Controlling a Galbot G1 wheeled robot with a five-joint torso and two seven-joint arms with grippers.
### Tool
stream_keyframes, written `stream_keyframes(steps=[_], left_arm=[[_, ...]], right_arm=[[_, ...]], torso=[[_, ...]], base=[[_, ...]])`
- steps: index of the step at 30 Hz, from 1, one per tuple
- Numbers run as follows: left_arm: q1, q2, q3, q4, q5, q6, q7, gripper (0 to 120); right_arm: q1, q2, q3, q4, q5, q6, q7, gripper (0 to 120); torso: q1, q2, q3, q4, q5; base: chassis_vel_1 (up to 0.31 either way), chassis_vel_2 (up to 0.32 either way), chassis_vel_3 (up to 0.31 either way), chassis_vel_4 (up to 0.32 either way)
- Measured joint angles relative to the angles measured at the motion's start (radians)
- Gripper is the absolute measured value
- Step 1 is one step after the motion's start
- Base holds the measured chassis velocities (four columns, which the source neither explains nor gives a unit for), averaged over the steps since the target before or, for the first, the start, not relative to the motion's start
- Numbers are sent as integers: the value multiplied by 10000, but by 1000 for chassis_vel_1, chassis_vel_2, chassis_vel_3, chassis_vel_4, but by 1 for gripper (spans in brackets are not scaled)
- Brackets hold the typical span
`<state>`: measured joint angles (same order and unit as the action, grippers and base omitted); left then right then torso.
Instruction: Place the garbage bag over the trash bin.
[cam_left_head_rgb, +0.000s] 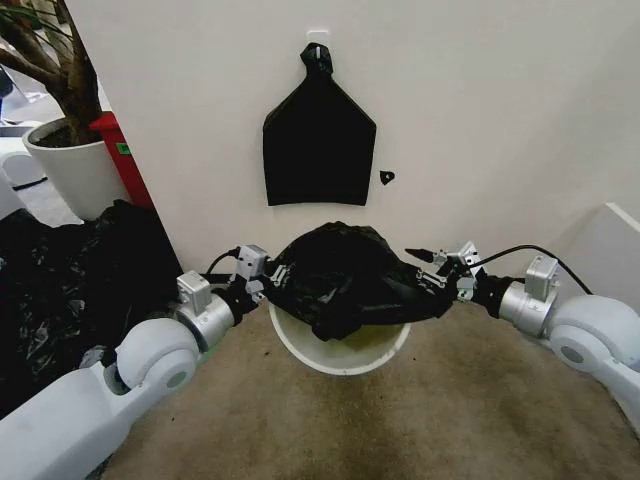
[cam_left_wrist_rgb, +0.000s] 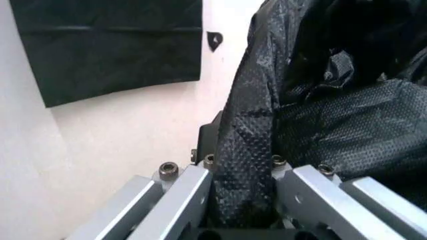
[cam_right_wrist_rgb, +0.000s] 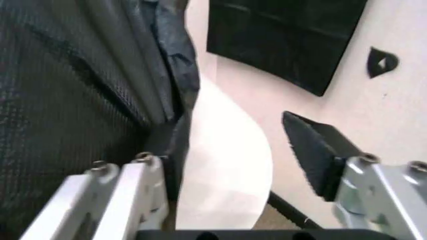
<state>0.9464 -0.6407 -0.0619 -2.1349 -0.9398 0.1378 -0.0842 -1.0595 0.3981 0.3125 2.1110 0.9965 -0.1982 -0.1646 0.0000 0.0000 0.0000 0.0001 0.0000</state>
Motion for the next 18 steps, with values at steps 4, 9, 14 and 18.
stream_keyframes(steps=[4, 9, 14, 18], left_arm=[[58, -53, -44, 224, -113, -82, -12, 1], [14, -242, -60, 472, -504, -112, -107, 1], [-215, -428, -58, 758, -1171, -113, -170, 1], [-386, -506, -45, 963, -1276, -146, -169, 1]], right_arm=[[76, -88, 77, 1, 254, 4, 45, 66], [-132, -164, 361, 105, 421, -46, -25, 81], [-818, -256, 1139, -31, 311, -66, -731, 98], [-1003, -337, 1367, -126, 228, -102, -1045, 100]], torso=[[0, 0, 0, 0, -1], [0, 0, 0, 1, -2], [0, 0, 1, -1, 1], [0, 0, 0, -2, 0]], base=[[0, 0, 0, 0], [0, 0, 0, 0], [0, 0, 0, 0], [0, 0, 0, 0]])
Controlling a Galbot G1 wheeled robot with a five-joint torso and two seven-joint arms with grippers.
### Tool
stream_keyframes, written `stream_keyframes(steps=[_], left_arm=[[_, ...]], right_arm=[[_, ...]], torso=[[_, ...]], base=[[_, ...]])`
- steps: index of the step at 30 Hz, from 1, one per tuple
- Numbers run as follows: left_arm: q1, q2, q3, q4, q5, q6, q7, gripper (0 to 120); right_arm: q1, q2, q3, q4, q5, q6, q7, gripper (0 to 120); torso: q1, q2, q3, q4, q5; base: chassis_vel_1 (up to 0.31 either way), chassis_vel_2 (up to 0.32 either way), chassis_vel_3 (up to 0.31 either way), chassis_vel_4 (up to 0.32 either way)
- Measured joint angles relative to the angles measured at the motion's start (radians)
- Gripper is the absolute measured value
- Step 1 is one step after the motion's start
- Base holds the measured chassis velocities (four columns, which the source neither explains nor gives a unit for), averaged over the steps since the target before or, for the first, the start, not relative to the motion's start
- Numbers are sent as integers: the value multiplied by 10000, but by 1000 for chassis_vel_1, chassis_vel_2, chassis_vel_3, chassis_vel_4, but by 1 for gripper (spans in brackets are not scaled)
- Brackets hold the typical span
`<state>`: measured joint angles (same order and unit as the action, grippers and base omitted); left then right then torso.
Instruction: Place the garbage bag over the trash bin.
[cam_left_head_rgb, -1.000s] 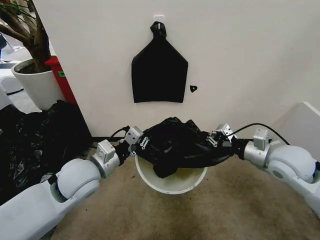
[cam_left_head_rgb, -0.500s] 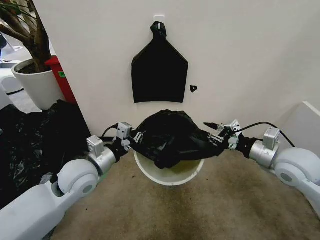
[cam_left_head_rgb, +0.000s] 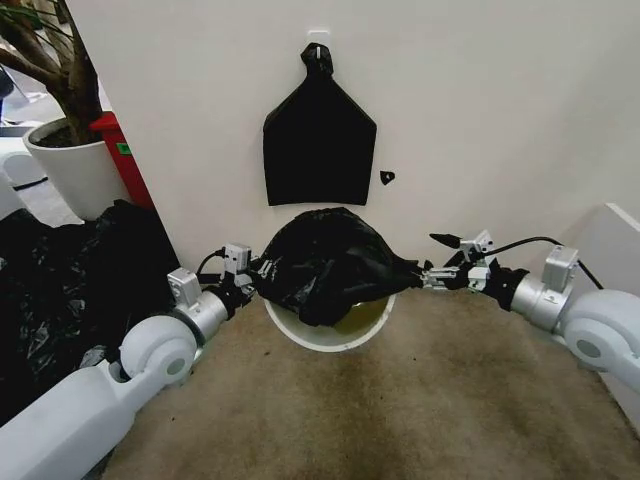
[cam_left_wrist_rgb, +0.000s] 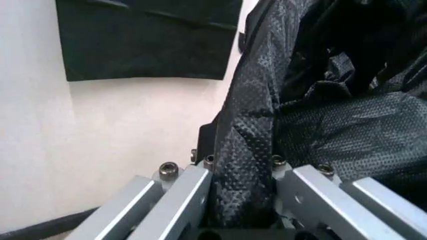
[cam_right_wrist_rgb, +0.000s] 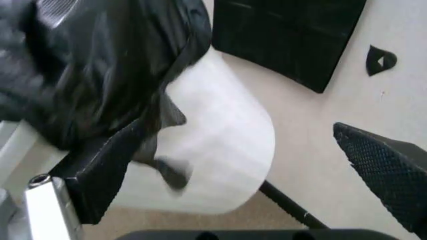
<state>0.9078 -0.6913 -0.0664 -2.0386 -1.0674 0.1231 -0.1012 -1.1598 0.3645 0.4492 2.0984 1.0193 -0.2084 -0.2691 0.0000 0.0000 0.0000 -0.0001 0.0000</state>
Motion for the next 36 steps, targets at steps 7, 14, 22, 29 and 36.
stream_keyframes(steps=[7, 14, 22, 29, 36], left_arm=[[-250, -124, 18, 244, -46, -96, 32, 1], [-261, -155, 154, 527, 986, -713, 96, 1], [-261, -176, 204, 563, 1301, -966, 38, 1], [-264, -135, 209, 534, 1300, -1013, 32, 1], [-262, -103, 175, 485, 1273, -1036, 32, 1]], right_arm=[[29, -103, -18, -295, -398, -44, -530, 100], [936, -24, 508, 33, 1452, -1560, 1106, 100], [1688, 578, 331, 1452, 6584, -3134, 5467, 100], [1864, 1523, 250, 1744, 10912, -3431, 8655, 100], [1516, 1623, 327, 1698, 11124, -3447, 8810, 100]], torso=[[0, 0, 0, 0, 0], [0, 0, 0, 2, -7], [0, 0, -1, 1, -3], [0, 0, -1, 1, 2], [0, 0, -1, 0, 0]], base=[[0, 0, 0, 0], [0, 0, 0, 0], [0, 0, 0, 0], [0, 0, 0, 0], [0, 0, 0, 0]])
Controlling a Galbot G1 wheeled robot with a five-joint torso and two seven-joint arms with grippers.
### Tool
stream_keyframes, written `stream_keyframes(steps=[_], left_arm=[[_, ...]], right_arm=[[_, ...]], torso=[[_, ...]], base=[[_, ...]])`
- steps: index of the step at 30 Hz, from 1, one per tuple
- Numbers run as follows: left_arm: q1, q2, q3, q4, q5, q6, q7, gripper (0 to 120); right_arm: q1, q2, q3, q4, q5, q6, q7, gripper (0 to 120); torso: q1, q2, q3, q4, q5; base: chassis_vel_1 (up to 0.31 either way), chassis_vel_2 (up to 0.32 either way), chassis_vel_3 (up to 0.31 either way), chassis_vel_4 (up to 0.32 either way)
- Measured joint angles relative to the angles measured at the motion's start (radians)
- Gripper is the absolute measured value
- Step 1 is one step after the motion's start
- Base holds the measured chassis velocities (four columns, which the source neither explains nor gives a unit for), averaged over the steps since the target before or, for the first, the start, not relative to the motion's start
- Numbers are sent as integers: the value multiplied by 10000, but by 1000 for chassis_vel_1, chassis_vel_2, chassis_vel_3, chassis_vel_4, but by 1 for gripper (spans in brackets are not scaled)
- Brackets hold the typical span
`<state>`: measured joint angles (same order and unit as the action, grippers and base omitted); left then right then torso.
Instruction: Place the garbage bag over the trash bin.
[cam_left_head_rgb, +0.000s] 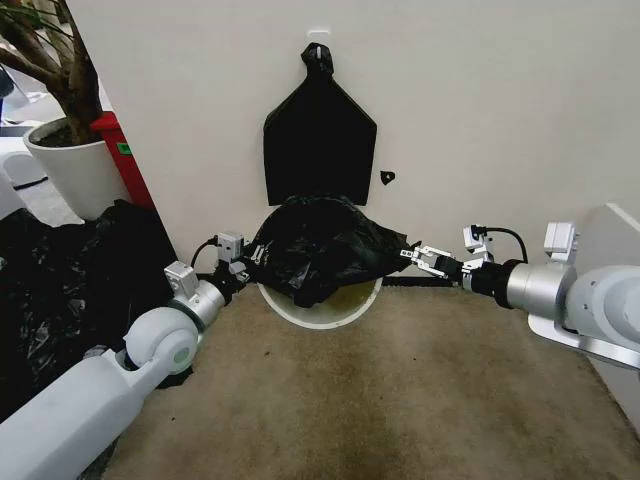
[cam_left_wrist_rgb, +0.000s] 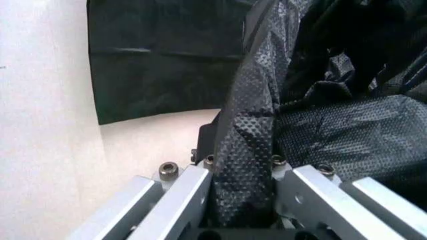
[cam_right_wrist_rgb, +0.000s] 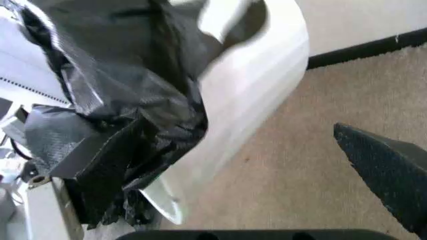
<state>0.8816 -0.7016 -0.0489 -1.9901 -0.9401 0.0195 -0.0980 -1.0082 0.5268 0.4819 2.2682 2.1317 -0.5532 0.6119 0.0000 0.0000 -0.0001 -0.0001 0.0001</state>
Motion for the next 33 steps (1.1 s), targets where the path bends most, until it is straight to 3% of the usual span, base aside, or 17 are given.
stream_keyframes(steps=[15, 33], left_arm=[[-17, -22, -72, 43, -325, 3, -4, 1], [-73, -135, -189, -237, -1459, 382, -365, 1]], right_arm=[[-349, 92, 165, -403, -513, -55, -514, 100], [-820, 459, -1030, -1430, -4297, -576, -1989, 100]], torso=[[0, 0, 1, 1, -1], [0, 0, 1, 0, 0]], base=[[0, 0, 0, 0], [0, 0, 0, 0]])
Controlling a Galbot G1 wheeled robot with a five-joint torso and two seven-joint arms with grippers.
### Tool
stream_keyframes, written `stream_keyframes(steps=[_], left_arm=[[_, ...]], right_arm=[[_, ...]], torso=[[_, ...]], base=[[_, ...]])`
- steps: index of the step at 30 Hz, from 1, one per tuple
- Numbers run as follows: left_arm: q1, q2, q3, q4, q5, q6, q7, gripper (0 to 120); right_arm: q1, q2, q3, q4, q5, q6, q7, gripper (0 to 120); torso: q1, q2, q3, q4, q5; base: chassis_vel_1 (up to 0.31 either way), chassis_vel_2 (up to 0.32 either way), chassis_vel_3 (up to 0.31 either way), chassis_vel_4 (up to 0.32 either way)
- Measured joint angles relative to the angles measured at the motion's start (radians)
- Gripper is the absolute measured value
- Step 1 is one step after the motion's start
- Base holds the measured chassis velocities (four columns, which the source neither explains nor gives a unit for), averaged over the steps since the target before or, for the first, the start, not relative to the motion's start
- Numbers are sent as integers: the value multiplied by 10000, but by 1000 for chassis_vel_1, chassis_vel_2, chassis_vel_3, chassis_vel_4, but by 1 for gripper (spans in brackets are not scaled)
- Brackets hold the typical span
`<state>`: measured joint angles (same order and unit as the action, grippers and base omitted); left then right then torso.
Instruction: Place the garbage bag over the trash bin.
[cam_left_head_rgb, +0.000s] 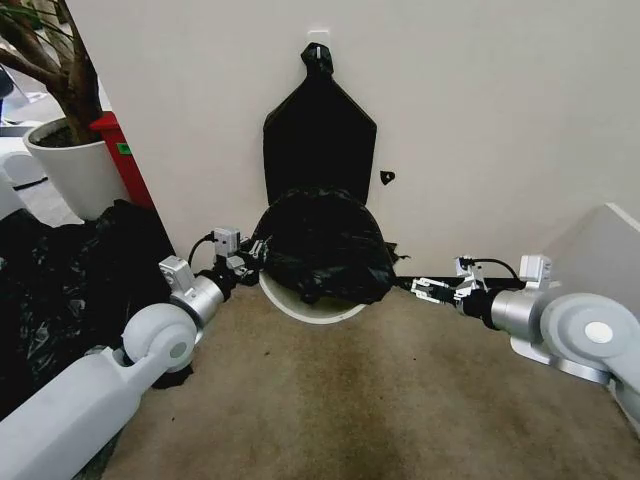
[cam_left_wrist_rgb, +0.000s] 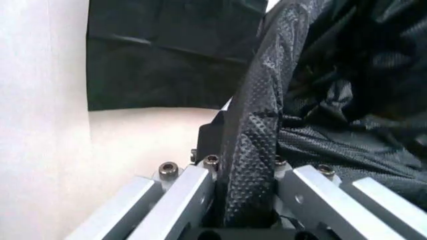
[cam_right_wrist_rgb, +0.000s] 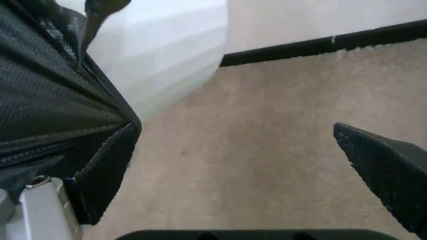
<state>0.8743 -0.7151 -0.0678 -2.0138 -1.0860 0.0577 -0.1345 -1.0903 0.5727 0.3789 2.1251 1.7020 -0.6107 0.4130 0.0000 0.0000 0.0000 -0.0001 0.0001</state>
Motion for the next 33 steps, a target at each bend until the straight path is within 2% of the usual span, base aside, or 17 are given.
stream_keyframes(steps=[5, 10, 15, 19, 21, 22, 23, 24, 26, 28, 29, 30, 33], left_arm=[[-29, -53, 40, -87, -262, 304, -485, 1], [99, -82, -35, 15, -464, 483, -1074, 1], [255, -210, 4, 434, 413, -9, -1323, 1], [303, -244, 81, 506, 646, -54, -1427, 1], [453, -171, -1, 402, 613, 41, -1602, 1], [496, -126, -24, 335, 565, 97, -1695, 1], [496, -126, -24, 335, 565, 97, -1695, 1], [506, -94, -38, 256, 478, 217, -1811, 1], [446, -76, -24, 131, 288, 437, -1968, 1], [321, -64, 30, -15, -1, 689, -2150, 1], [321, -64, 30, -15, -1, 689, -2150, 1], [258, -54, 60, -101, -203, 822, -2236, 1], [130, -31, 102, -286, -617, 1098, -2396, 1]], right_arm=[[-24, 147, 29, 137, -403, 156, -110, 100], [18, 148, 384, 715, -65, 359, 91, 100], [212, 297, 688, 1464, 1179, 999, 1374, 100], [174, 472, 1071, 1992, 1548, 1176, 2040, 100], [-60, 370, 1151, 2162, 139, 991, 775, 100], [-120, 289, 1113, 2174, -670, 965, 104, 100], [-120, 289, 1113, 2174, -670, 965, 104, 100], [-185, 186, 1014, 2207, -1773, 964, -898, 100], [-199, 138, 847, 2282, -2990, 1043, -1951, 100], [-204, 121, 623, 2278, -4299, 1147, -2706, 100], [-204, 121, 623, 2278, -4299, 1147, -2706, 100], [-263, 118, 506, 2242, -5123, 1196, -3203, 100], [-404, 141, 214, 2226, -6285, 1252, -3694, 100]], torso=[[0, 0, 0, 1, 1], [0, 0, 0, 0, -2], [0, 0, 0, 3, 0], [0, 0, 0, 2, -2], [0, 0, 0, -3, -4], [0, 0, 0, 1, 0], [0, 0, 0, 1, 0], [0, 0, 0, 2, 0], [0, 0, 0, 3, -3], [0, 0, 0, 2, -1], [0, 0, 0, 2, -1], [0, 0, -1, 1, -1], [0, 0, -1, 0, -1]], base=[[0, 0, 0, 0], [0, 0, 0, 0], [0, 0, 0, 0], [0, 0, 0, 0], [0, 0, 0, 0], [0, 0, 0, 0], [0, 0, 0, 0], [0, 0, 0, 0], [0, 0, 0, 0], [0, 0, 0, 0], [0, 0, 0, 0], [0, 0, 0, 0], [0, 0, 0, 0]])
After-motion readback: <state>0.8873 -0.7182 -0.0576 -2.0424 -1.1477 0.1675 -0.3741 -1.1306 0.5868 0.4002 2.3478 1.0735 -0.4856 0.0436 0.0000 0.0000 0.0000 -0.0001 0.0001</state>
